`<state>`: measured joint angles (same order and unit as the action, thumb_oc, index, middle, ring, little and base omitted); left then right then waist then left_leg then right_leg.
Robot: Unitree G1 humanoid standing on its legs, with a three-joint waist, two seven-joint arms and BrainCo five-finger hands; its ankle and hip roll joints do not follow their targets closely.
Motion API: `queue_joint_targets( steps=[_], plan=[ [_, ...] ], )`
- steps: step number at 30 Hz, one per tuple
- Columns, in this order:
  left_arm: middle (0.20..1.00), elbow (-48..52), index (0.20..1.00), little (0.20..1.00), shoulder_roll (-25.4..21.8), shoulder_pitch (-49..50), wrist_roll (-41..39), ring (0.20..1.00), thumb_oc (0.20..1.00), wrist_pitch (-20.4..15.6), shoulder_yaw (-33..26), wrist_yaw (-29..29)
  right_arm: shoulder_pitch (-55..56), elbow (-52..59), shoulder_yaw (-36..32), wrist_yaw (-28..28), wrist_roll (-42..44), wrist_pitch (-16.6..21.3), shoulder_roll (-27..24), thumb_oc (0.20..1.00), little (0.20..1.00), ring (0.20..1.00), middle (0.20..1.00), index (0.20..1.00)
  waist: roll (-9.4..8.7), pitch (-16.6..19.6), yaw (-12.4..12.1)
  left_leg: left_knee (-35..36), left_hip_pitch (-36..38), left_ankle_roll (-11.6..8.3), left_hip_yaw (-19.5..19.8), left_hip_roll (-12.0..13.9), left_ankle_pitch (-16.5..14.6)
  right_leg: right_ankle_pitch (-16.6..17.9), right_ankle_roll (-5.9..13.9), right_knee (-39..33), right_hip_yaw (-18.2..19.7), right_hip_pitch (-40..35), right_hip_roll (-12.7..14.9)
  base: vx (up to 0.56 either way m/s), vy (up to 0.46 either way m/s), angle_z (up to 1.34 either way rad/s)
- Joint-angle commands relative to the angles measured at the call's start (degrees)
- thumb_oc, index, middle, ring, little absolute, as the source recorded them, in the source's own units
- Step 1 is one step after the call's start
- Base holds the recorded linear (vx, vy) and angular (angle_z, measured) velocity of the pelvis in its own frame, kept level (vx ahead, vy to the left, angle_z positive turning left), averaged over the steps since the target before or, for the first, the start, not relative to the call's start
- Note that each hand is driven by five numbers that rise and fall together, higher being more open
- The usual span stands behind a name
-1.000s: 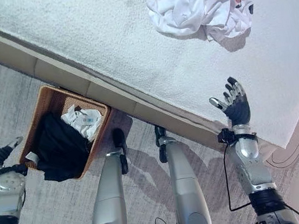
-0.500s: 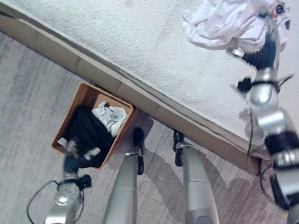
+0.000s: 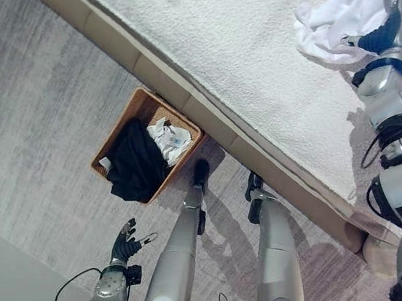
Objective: Pick up clothes into the bucket
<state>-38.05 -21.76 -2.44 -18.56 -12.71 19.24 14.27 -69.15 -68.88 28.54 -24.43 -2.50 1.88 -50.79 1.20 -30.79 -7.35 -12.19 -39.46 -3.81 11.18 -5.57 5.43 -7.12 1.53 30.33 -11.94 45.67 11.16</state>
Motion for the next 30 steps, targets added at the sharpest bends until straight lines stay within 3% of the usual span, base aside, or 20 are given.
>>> queue_joint_targets(
  steps=[1, 3, 4, 11, 13, 20, 30],
  plan=[
    [1.0, 3.13, 1.0, 1.0, -0.36, 3.23, -2.59, 1.0, 1.0, 0.56, 0.33, -2.13, -2.19, -1.39, 5.61, 6.94, 4.48, -0.75, -7.25, 1.0, 1.0, 1.0, 1.0, 1.0, 2.71, 0.99, 1.47, 0.29, 0.02, 0.82, -0.31, 0.87, -1.06, 0.14, 2.43, -1.94, 1.52, -2.28, -0.89, 0.01, -0.068, 0.13],
    [1.0, 2.59, 1.0, 1.0, 0.1, 2.78, -2.36, 1.0, 1.0, 1.02, 0.78, -2.53, -1.65, -2.06, 6.39, 9.5, 5.31, -0.06, -7.1, 1.0, 1.0, 1.0, 1.0, 1.0, 2.62, 0.99, 1.63, 0.74, 0.17, 0.81, -0.21, 1.02, -0.73, 0.23, 2.51, -2.1, 1.6, -2.03, -1.04, 0.01, -0.046, 0.04],
    [1.0, 2.63, 1.0, 1.0, 0.16, 2.69, -2.49, 1.0, 1.0, 1.0, 0.86, -2.86, -1.78, -1.95, 7.05, 10.21, 5.57, 0.01, -7.16, 0.203, 0.203, 0.203, 0.203, 0.203, 2.57, 0.99, 1.72, 0.9, 0.27, 0.84, -0.12, 1.09, -0.65, 0.25, 2.53, -2.1, 1.65, -1.98, -1.09, 0.0, -0.041, 0.0],
    [1.0, 2.21, 1.0, 1.0, 0.23, 0.64, -2.42, 1.0, 1.0, 0.89, 1.43, -3.38, -2.15, 2.08, 8.19, 10.84, 7.41, 1.41, -7.54, 0.2, 0.2, 0.2, 0.2, 0.2, 2.2, 0.99, 2.86, 1.1, 1.77, 0.67, -0.61, 1.3, -0.59, 0.69, 2.87, -2.75, 2.19, -3.23, -1.45, -0.02, -0.005, -0.02],
    [1.0, 2.39, 1.0, 1.0, -0.05, 0.13, -2.35, 1.0, 1.0, 0.76, 1.18, -3.56, -2.79, 4.91, 8.53, 10.45, 7.46, 1.97, -8.49, 0.2, 0.2, 0.2, 0.2, 0.2, 2.26, 0.99, 3.08, 1.01, 1.5, 0.74, -0.87, 1.39, 0.89, 2.93, 2.56, -3.84, 1.85, -3.39, -1.63, -0.1, 0.039, -0.09],
    [1.0, 0.99, 1.0, 1.0, -1.09, -0.15, -1.64, 1.0, 1.0, 0.73, -0.1, -3.91, -3.9, 14.57, 8.86, 9.41, 7.77, 2.99, -12.16, 0.2, 0.2, 0.2, 0.2, 0.2, 0.83, 1.17, 4.24, 0.76, 6.98, 0.58, -1.67, 1.55, 0.04, 3.69, 2.68, -5.98, 2.2, -10.15, -2.16, -0.02, 0.009, -0.04],
    [1.0, 2.46, 1.0, 1.0, -3.78, 1.22, -1.0, 1.0, 1.0, 0.44, -3.75, -5.26, 0.32, 28.01, 3.16, 7.66, 7.82, 4.46, -17.19, 0.2, 0.2, 0.2, 0.2, 0.2, -0.92, 7.51, 5.82, 2.72, 17.68, 0.68, -2.21, 1.98, -1.46, 4.78, 3.15, -12.19, 2.07, -23.05, -3.14, 0.05, 0.021, -0.05]
  ],
)
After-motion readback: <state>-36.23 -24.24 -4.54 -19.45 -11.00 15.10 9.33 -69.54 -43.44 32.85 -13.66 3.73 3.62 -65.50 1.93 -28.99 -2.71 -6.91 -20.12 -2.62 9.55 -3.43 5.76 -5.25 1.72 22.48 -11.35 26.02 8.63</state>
